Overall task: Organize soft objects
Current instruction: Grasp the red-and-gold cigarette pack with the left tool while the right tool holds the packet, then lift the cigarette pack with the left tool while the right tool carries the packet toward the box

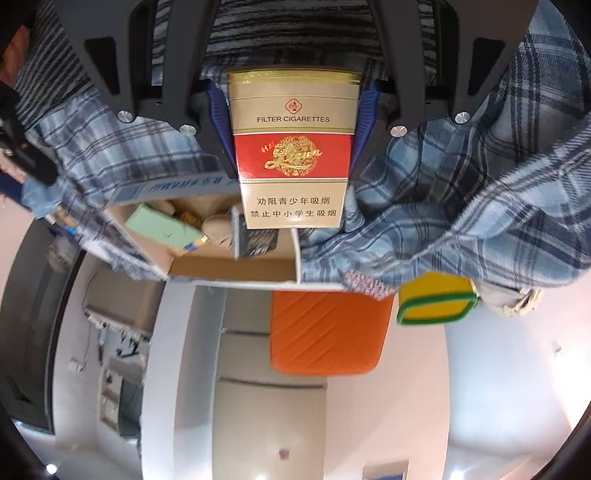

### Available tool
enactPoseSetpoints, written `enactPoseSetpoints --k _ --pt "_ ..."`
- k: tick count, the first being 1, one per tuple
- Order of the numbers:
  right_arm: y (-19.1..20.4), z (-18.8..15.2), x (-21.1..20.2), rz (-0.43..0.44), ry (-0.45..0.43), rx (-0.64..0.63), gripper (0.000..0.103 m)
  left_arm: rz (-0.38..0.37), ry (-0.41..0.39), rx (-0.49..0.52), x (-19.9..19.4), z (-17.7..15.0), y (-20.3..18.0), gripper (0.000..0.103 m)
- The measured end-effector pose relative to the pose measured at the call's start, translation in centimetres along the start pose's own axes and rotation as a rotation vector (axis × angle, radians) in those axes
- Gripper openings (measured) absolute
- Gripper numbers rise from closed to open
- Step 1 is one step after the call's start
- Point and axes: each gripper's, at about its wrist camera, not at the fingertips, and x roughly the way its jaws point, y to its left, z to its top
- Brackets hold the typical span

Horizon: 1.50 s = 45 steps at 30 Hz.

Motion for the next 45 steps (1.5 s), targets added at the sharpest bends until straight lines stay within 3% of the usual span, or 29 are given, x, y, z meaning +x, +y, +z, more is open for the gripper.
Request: enactPoseSetpoints --k 6,11,14,20,25,30,37,41,45 --pt "0.0 0.2 1.0 0.003 0.056 -0.002 0.076 0.016 0.120 -0.010 2.0 -0.5 0.2 0.055" --pt "-0.4 -0.1 2.6 0.016 0.153 0.025 0.076 0.052 0.252 0.041 4.3 -1.2 -0.6 0.055" --pt "-0.7 -0.3 2.8 0.018 0.165 0.039 0.076 0.033 0.219 0.042 3.7 -1.2 -0.6 0.055" --pt "-0.5 -0.3 2.7 0.017 0.159 0.026 0.076 0.008 0.066 0.014 1.0 -0.7 -0.1 0.055" --pt "-0.6 -0.3 2.7 0.018 0.159 0.032 0.076 0.032 0.037 -0.035 0.6 -0.3 0.8 0.056" --pt "-0.4 -0.4 3.2 0.021 0.192 0.020 0.076 0.038 0.103 -0.051 2.0 -0.3 1.3 0.055" --pt "-0.9 -0.2 4.2 0.065 0.239 0.054 0.076 -0.055 -0.158 -0.019 -3.0 -0.1 0.4 0.055" --pt "0.2 1.0 4.8 0.134 0.285 0.052 0.076 -0.136 -0.315 -0.086 -6.3 0.1 1.5 0.055" --pt "3.5 2.3 6.2 0.267 0.362 0.013 0.076 -0.080 -0.422 -0.167 -7.9 -0.1 3.1 0.055"
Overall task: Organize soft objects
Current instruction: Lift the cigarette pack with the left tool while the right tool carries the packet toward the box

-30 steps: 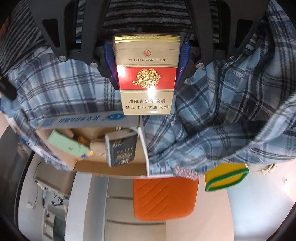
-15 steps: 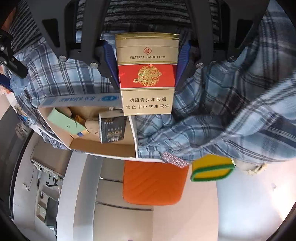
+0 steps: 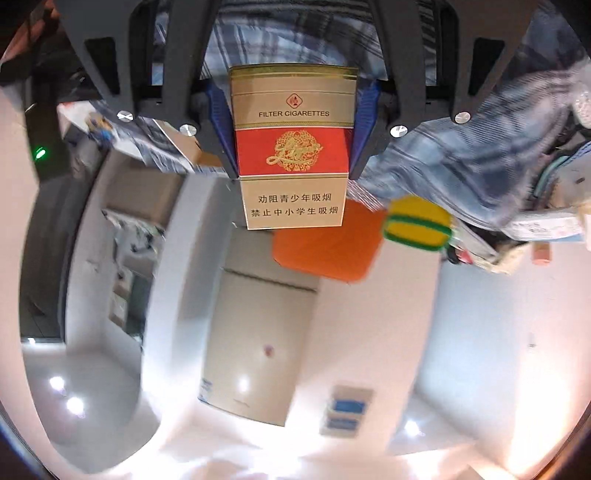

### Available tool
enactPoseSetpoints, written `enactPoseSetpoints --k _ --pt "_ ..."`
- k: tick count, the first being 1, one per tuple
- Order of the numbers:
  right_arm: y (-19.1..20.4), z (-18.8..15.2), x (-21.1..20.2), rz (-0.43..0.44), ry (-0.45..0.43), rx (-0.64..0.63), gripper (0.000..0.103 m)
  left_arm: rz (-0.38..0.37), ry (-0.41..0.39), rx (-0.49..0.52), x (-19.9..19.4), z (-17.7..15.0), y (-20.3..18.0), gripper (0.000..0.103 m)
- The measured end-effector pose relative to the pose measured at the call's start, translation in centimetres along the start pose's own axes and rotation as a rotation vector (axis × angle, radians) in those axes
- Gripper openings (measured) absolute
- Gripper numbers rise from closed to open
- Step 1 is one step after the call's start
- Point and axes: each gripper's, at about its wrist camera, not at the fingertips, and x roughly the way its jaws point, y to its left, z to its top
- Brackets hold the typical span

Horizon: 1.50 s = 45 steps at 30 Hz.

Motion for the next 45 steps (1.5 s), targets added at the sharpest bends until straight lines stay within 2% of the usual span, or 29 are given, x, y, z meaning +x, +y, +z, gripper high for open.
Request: enactPoseSetpoints --k 3,7,9,13,15,21,25,30,35,45 --pt "3.0 1.5 3.0 0.036 0.065 -0.046 0.076 0.032 0.068 -0.009 1.4 -0.2 0.3 0.055" --pt "5.4 2.3 6.8 0.079 0.157 -0.044 0.075 0.017 0.137 -0.002 2.7 -0.4 0.3 0.055" --pt "6.2 2.3 8.3 0.052 0.181 -0.044 0.075 -0.005 0.143 -0.006 2.8 -0.4 0.2 0.055" --pt "6.8 2.3 9.3 -0.055 0.143 -0.070 0.075 -0.009 0.154 0.010 2.6 -0.7 -0.1 0.055" --pt "6.4 2.4 9.7 -0.111 0.135 -0.072 0.075 -0.011 0.162 0.016 2.8 -0.8 -0.3 0.055" --pt "4.8 2.7 10.3 -0.177 0.170 -0.047 0.075 -0.009 0.176 0.014 3.0 -0.9 -0.3 0.055" --pt "2.5 2.6 9.3 -0.154 0.220 0.010 0.075 -0.016 0.189 0.007 3.2 -0.9 -0.2 0.055" --pt "-0.1 2.1 9.6 -0.136 0.269 0.068 0.076 -0.008 0.158 0.019 2.6 -0.9 -0.3 0.055" --pt "0.3 2.3 10.6 -0.194 0.245 0.016 0.076 -0.005 0.165 0.038 2.7 -1.1 -0.6 0.055" --pt "-0.5 4.6 12.0 -0.225 0.232 0.064 0.077 -0.002 0.166 0.051 2.7 -1.3 -0.9 0.055"
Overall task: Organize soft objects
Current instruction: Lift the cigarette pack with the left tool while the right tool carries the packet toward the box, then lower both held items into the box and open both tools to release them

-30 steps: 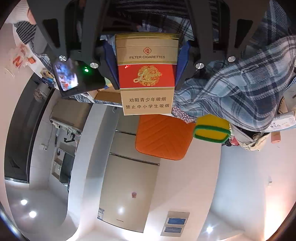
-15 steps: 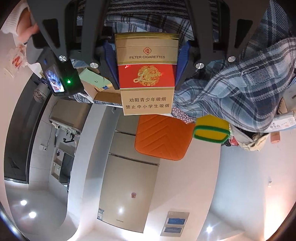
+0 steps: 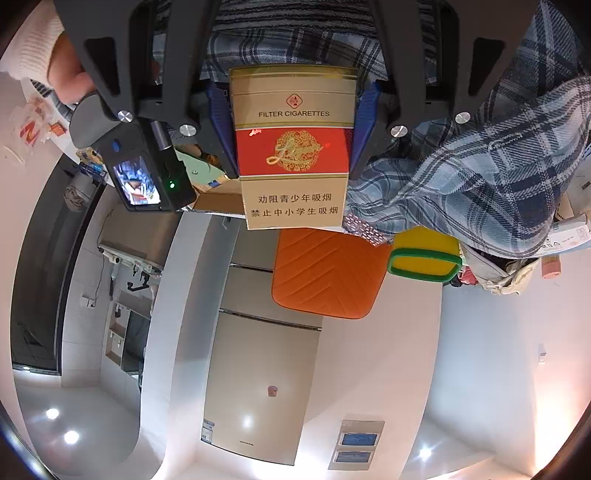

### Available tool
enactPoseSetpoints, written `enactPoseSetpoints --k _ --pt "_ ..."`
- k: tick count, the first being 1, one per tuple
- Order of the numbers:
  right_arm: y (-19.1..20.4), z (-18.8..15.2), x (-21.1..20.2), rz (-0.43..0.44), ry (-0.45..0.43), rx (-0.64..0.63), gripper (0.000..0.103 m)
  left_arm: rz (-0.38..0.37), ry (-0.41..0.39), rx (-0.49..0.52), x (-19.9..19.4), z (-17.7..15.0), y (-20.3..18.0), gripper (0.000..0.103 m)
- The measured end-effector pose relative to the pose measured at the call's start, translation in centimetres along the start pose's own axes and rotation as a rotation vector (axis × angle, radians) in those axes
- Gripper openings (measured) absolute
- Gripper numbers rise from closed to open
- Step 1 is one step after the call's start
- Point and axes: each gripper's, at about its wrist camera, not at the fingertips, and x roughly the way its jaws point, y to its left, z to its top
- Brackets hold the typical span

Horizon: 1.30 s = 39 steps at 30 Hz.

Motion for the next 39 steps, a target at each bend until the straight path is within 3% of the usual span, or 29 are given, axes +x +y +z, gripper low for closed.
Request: enactPoseSetpoints --k 4,7,11,16,25,28,32,39 --pt "-0.8 -0.4 -0.5 0.001 0.022 0.023 0.075 -0.011 0.009 0.015 0.1 0.0 -0.2 0.055" --pt "-2.2 -1.6 -2.0 0.059 0.014 0.037 0.075 -0.014 0.000 0.053 -0.4 0.2 -0.9 0.055" --pt "-3.9 -3.1 -6.6 0.037 -0.142 0.001 0.075 -0.027 -0.063 0.147 -2.2 0.6 -3.1 0.055" --pt "-6.7 -2.7 -11.9 0.035 -0.344 0.041 0.075 -0.024 -0.091 0.157 -2.0 2.9 -5.3 0.055" --pt "-8.2 2.4 -14.4 -0.021 -0.480 0.067 0.075 -0.049 -0.174 0.193 1.6 9.6 -9.4 0.055" --pt "-8.2 3.8 -14.0 -0.043 -0.494 0.073 0.075 -0.081 -0.154 0.166 3.9 11.1 -9.7 0.055" --pt "-9.0 4.9 -12.1 -0.028 -0.493 0.100 0.075 -0.053 -0.124 0.176 6.9 11.6 -9.8 0.055" --pt "-9.0 4.1 -6.7 -0.026 -0.424 0.056 0.075 -0.062 0.123 0.155 12.8 9.0 -8.7 0.055"
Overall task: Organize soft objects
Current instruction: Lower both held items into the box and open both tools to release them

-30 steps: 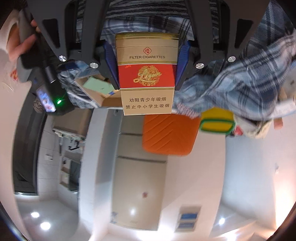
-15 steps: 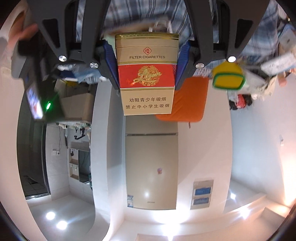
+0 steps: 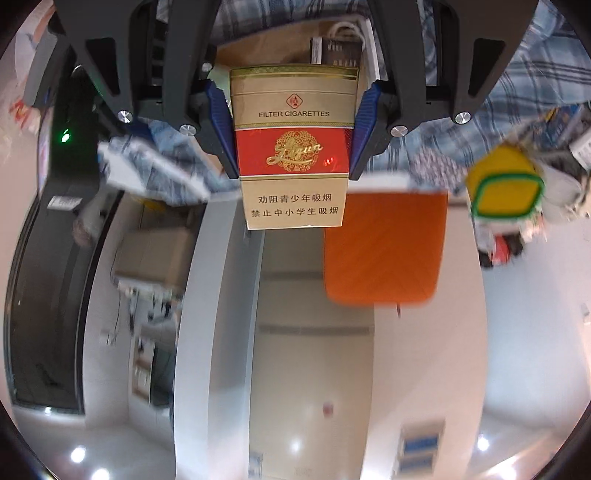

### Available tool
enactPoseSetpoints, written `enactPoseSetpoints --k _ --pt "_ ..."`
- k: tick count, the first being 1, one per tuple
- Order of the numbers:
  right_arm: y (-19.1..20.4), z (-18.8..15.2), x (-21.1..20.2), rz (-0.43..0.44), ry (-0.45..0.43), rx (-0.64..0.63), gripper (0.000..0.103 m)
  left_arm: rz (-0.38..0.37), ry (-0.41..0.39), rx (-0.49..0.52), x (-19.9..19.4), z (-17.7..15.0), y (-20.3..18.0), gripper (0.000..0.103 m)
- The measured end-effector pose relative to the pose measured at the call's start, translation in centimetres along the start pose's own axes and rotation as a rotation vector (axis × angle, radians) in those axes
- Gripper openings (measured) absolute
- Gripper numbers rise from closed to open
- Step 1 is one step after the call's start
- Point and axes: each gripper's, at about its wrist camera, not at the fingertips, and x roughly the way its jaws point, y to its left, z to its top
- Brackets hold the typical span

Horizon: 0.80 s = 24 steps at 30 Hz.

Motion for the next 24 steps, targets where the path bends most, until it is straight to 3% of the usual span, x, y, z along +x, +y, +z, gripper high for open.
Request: enactPoseSetpoints --k 7,11,17,24 --pt "0.4 -1.5 3.0 0.022 0.079 -0.013 0.075 0.026 0.105 -0.029 2.5 -1.7 1.3 0.055" --pt "0.7 -2.1 3.3 0.018 0.092 -0.026 0.082 0.036 0.107 -0.022 2.4 -1.7 1.2 0.055" --pt "0.4 -1.9 2.2 0.013 0.048 -0.029 0.087 0.044 0.109 -0.008 2.7 -1.7 0.8 0.055" --pt "-2.7 -1.1 -0.1 -0.078 -0.005 0.037 0.087 0.023 0.174 -0.039 4.7 -2.1 1.0 0.055"
